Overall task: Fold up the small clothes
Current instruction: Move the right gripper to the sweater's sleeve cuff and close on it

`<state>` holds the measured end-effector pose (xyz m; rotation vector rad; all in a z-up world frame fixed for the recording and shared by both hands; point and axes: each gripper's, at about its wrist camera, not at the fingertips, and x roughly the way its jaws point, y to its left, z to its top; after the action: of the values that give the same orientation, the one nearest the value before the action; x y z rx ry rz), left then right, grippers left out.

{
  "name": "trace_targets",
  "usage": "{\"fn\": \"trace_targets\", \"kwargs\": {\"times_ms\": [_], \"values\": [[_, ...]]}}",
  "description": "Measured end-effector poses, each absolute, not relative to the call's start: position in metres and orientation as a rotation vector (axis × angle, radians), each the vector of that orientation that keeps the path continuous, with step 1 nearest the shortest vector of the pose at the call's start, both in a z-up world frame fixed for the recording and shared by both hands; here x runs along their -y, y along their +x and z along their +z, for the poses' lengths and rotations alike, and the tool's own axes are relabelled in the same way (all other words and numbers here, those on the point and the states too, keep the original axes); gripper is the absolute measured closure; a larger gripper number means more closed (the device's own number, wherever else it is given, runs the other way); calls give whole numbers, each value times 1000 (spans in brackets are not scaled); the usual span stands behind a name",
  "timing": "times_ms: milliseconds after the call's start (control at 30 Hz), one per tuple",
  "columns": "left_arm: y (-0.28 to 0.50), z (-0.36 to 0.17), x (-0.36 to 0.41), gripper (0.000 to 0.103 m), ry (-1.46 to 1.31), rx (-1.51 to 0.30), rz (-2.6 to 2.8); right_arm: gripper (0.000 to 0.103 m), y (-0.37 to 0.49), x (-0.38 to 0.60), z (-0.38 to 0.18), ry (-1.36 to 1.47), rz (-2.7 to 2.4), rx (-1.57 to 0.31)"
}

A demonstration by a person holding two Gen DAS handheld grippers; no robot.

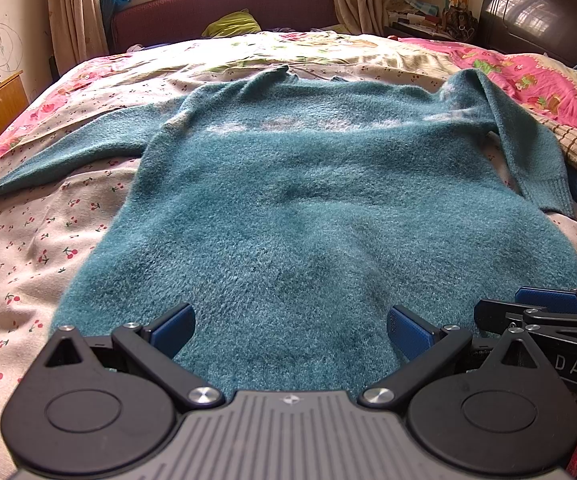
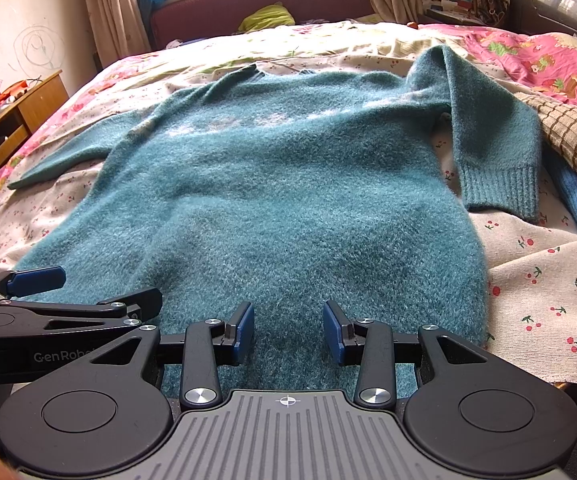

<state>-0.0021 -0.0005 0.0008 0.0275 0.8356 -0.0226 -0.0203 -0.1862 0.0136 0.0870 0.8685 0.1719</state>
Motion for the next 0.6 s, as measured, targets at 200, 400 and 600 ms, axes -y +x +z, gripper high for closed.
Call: {"fn": "trace_targets", "kwargs": {"times_ms": [200,400,600], "values": [[-4,1,2,0,33,-833,-14,65,-22,186,14,90,175,-868],[-5,3,4,0,36,-829,-9,65,-22,187,14,97,180,-863],[-6,7,7,0,48,-816,-10,65,-22,192,19,107,184,-846]]}}
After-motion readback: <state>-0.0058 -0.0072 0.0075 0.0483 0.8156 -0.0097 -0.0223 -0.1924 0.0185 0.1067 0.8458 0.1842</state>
